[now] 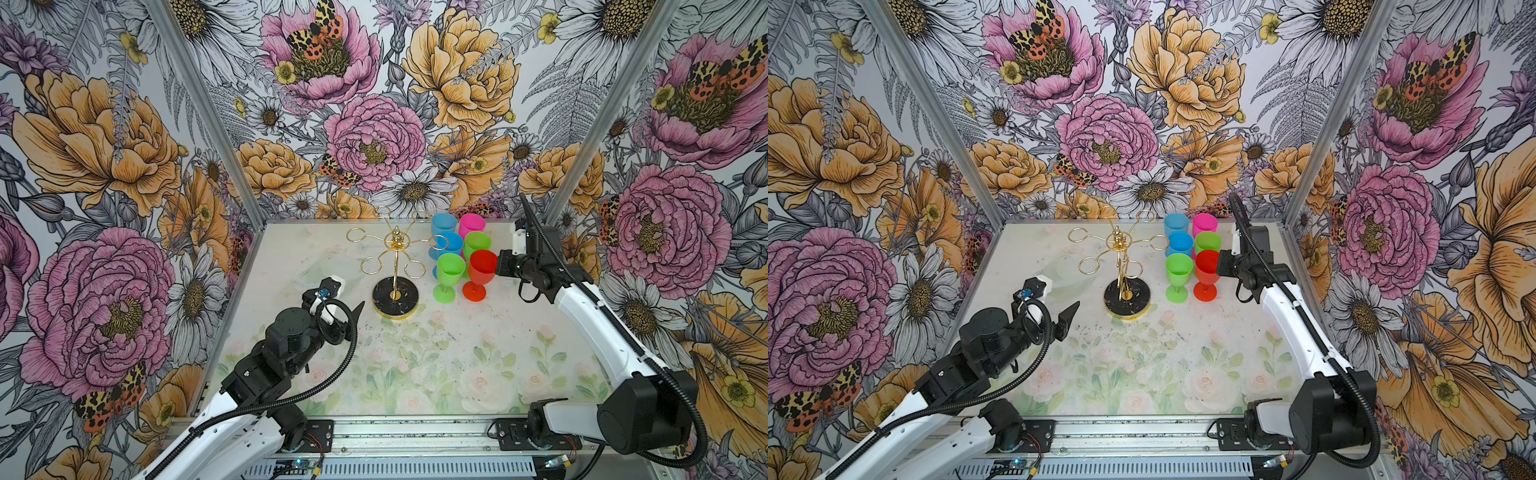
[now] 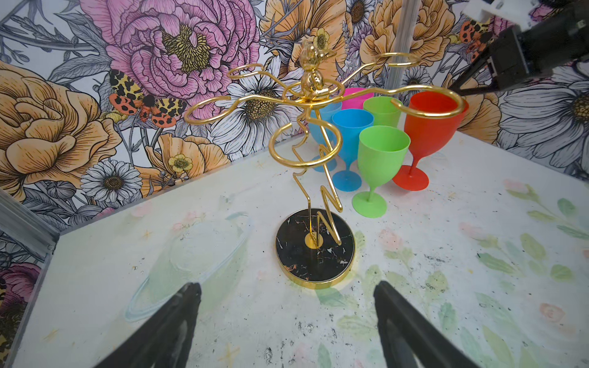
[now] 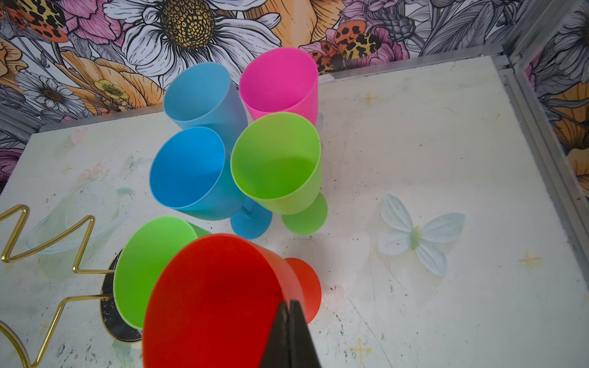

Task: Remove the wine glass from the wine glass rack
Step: 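Release the red glass beside the green glasses with the right gripper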

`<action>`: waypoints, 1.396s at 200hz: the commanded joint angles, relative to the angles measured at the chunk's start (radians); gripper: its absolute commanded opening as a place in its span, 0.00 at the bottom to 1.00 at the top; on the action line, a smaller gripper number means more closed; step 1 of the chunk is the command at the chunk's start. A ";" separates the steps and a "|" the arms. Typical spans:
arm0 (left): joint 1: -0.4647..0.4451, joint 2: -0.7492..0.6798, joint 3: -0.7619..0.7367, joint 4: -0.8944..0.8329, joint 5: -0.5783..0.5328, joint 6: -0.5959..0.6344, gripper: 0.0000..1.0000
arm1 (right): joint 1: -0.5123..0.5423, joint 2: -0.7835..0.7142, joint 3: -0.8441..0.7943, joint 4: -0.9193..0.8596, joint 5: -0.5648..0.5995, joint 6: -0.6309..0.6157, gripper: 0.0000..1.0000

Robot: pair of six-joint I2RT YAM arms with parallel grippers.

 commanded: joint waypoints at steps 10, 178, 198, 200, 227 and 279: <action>0.024 -0.027 -0.017 -0.010 0.046 -0.021 0.88 | -0.010 0.014 -0.022 0.074 0.020 0.008 0.00; 0.053 -0.043 -0.025 -0.015 0.048 -0.022 0.88 | -0.013 0.060 -0.093 0.176 -0.019 0.028 0.00; 0.054 -0.042 -0.025 -0.015 0.048 -0.022 0.88 | -0.013 0.062 -0.095 0.177 -0.020 0.030 0.00; 0.054 -0.043 -0.025 -0.016 0.048 -0.022 0.88 | -0.013 0.063 -0.096 0.177 -0.021 0.031 0.00; 0.054 -0.043 -0.025 -0.015 0.048 -0.023 0.88 | -0.013 0.062 -0.105 0.178 -0.018 0.031 0.00; 0.055 -0.042 -0.025 -0.017 0.048 -0.020 0.88 | -0.013 0.064 -0.117 0.182 -0.016 0.031 0.00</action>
